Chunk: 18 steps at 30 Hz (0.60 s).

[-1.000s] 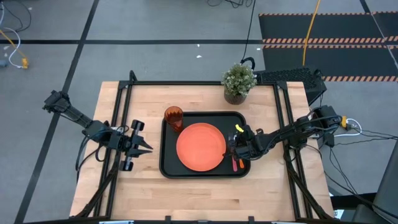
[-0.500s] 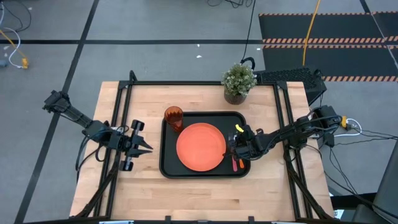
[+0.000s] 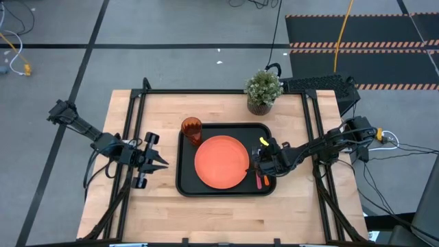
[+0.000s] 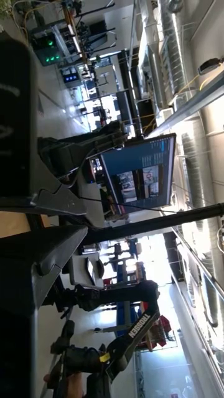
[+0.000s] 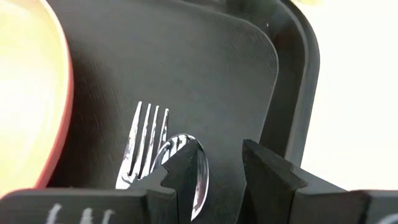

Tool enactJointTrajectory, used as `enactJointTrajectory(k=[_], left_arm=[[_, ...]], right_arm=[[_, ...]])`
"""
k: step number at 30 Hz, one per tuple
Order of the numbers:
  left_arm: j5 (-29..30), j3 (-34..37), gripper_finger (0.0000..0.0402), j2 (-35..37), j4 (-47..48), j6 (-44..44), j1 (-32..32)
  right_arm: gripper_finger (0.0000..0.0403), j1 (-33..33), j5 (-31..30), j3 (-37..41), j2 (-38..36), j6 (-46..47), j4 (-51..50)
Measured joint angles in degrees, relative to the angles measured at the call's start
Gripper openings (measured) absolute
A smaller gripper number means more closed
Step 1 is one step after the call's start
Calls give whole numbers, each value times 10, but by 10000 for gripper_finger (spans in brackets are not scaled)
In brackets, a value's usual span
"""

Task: Pick and place plate/cup/fork/spoon on tray
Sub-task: Put the orange spoon on the black serving tray

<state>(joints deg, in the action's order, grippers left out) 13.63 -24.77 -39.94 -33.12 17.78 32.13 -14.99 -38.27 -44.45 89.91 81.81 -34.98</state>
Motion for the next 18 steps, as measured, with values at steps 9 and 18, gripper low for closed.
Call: enactJointTrajectory(k=[9, 18], left_arm=[[0, 0, 42, 0, 0, 0, 0], [0, 0, 42, 0, 1, 0, 0]], right_arm=[[118, 0, -7, 0, 0, -1, 9], [118, 0, -6, 0, 0, -31, -7]])
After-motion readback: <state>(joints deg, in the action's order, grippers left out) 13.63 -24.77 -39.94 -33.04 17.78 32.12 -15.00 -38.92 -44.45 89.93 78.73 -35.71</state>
